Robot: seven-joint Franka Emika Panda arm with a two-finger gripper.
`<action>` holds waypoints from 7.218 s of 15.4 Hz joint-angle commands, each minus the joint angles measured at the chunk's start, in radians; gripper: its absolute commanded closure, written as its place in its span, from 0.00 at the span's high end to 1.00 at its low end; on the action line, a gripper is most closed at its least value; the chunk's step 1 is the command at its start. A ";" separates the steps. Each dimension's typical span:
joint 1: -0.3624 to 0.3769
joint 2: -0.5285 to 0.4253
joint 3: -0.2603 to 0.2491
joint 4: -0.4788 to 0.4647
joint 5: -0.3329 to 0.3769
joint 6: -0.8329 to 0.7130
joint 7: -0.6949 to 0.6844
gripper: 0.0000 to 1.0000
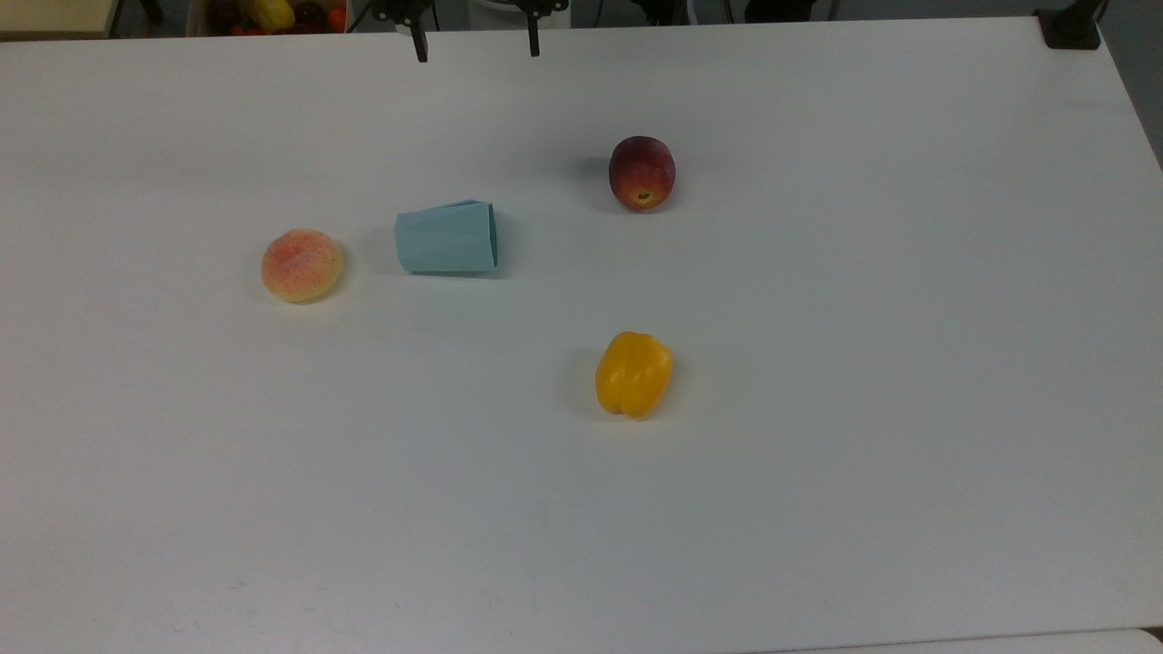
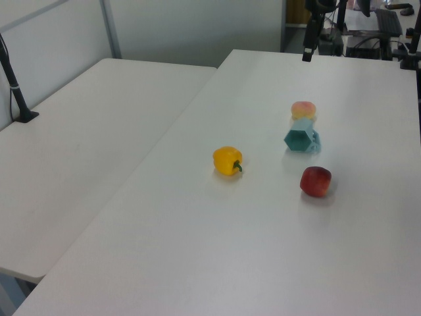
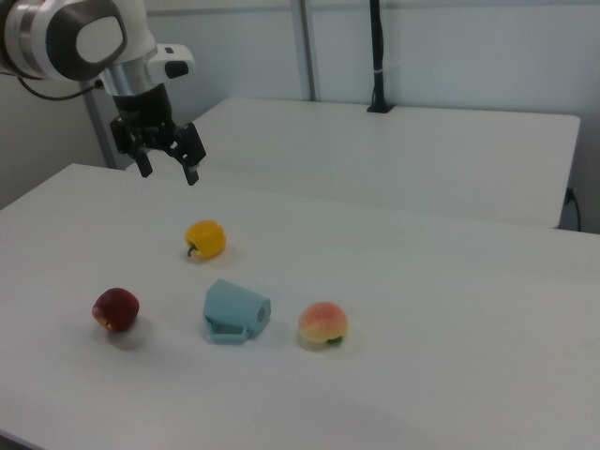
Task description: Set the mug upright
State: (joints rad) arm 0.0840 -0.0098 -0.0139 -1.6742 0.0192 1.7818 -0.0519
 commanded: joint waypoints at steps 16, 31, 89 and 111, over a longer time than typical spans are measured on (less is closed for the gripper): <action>0.059 0.099 0.112 -0.157 -0.245 0.129 0.227 1.00; 0.097 0.271 0.112 -0.295 -0.747 0.215 0.605 1.00; -0.176 0.428 -0.058 0.126 0.093 0.103 -0.327 0.00; -0.119 0.518 -0.043 0.245 0.131 0.193 -0.304 1.00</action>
State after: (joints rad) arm -0.0468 0.5935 -0.0512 -1.4200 0.1290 1.9885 -0.3531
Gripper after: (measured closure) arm 0.648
